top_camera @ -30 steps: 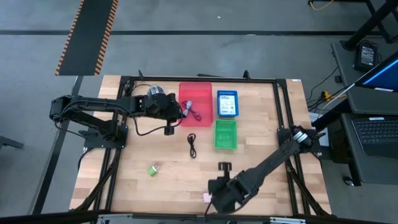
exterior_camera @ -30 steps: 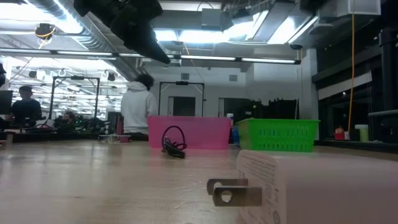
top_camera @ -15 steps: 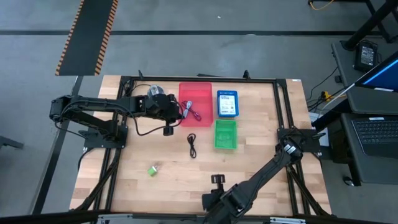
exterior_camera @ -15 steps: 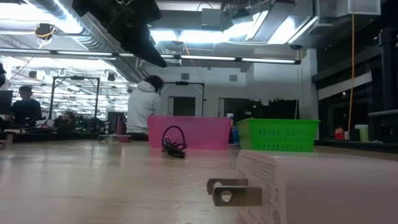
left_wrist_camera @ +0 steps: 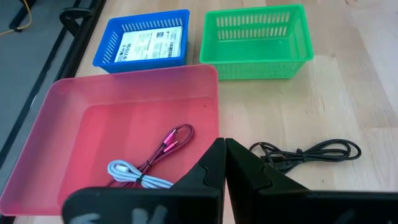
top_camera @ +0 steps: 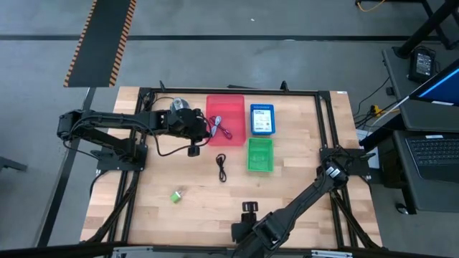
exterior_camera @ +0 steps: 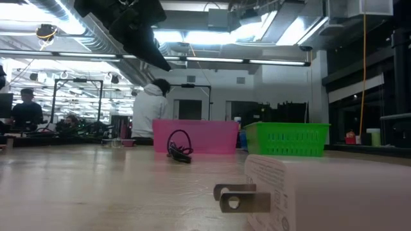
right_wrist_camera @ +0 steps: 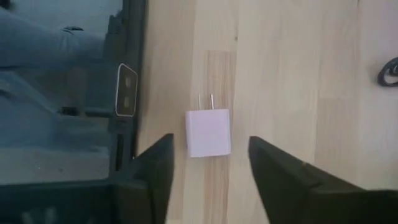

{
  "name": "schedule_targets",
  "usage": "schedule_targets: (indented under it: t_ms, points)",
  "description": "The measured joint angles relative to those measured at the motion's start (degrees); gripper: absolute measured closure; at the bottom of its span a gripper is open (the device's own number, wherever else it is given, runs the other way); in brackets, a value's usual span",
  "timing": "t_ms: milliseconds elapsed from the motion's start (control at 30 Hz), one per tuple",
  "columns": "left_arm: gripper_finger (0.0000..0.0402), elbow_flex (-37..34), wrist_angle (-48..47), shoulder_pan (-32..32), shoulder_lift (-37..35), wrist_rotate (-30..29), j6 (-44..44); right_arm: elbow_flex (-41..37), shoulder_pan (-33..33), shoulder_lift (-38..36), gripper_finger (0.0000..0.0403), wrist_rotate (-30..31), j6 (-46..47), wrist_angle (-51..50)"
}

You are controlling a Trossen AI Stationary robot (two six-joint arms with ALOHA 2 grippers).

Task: Pick and place items into bin
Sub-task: Put the white charger adapter into the green bin

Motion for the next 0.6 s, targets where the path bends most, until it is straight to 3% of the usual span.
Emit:
schedule_targets:
  t_ms: [267,600]
  points:
    - [0.0400,0.00,-0.04,0.00,0.00,0.01,-0.04,0.00,-0.21,4.18,0.0138,-0.02,-0.25,0.01]
    - [0.0399,0.00,-0.08,-0.01,0.00,0.01,-1.07,-0.02,-1.21,7.03,0.0130,-0.20,0.19,0.49]
